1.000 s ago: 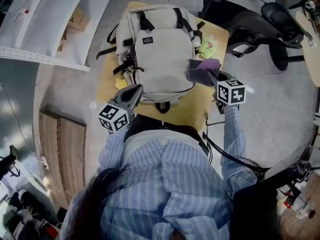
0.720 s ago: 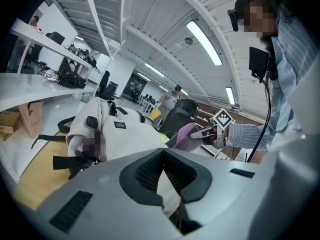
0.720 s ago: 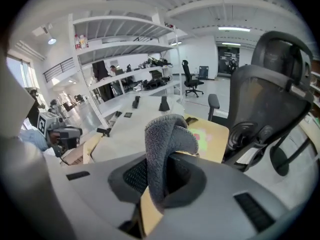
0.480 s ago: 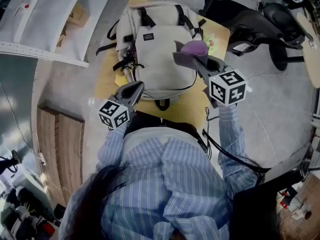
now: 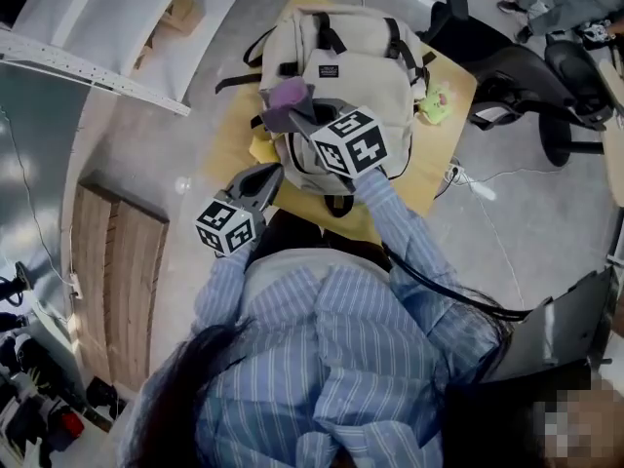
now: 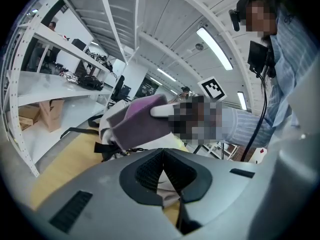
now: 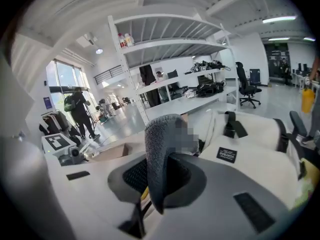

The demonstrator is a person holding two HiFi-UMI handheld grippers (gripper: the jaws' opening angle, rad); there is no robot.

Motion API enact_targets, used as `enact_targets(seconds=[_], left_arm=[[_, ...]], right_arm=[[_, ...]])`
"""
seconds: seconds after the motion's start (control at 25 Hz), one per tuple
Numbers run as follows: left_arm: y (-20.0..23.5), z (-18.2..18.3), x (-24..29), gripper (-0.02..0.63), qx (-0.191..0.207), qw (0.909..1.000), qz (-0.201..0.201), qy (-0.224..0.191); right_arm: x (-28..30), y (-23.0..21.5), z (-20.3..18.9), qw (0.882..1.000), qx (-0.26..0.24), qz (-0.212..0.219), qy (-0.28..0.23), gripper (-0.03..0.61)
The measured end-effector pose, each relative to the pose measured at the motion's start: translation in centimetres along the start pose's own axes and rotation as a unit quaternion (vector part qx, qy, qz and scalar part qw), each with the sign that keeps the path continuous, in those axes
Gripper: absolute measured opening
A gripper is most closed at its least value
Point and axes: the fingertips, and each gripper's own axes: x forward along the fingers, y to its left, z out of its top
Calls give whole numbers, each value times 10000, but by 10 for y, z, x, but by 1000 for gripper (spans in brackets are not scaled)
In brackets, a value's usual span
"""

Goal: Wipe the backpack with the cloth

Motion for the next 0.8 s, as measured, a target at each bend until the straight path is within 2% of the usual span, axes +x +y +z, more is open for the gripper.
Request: enact_targets(seconds=[0.12, 0.28, 0.52, 0.8], left_arm=[[10, -3, -13, 5, -52, 9999, 112, 5], [17, -4, -22, 5, -98, 9998, 160, 14], [14, 2, -7, 5, -96, 9999, -59, -10], [-9, 10, 22, 5, 93, 9984, -553, 118]], right_arm=[[28, 3, -15, 9993, -82, 58, 360, 41], [29, -14, -34, 9980, -101, -141, 612, 41], [-19, -62, -48, 9968, 339, -603, 404, 41], [-102, -133, -79, 9848, 708, -1546, 355, 41]])
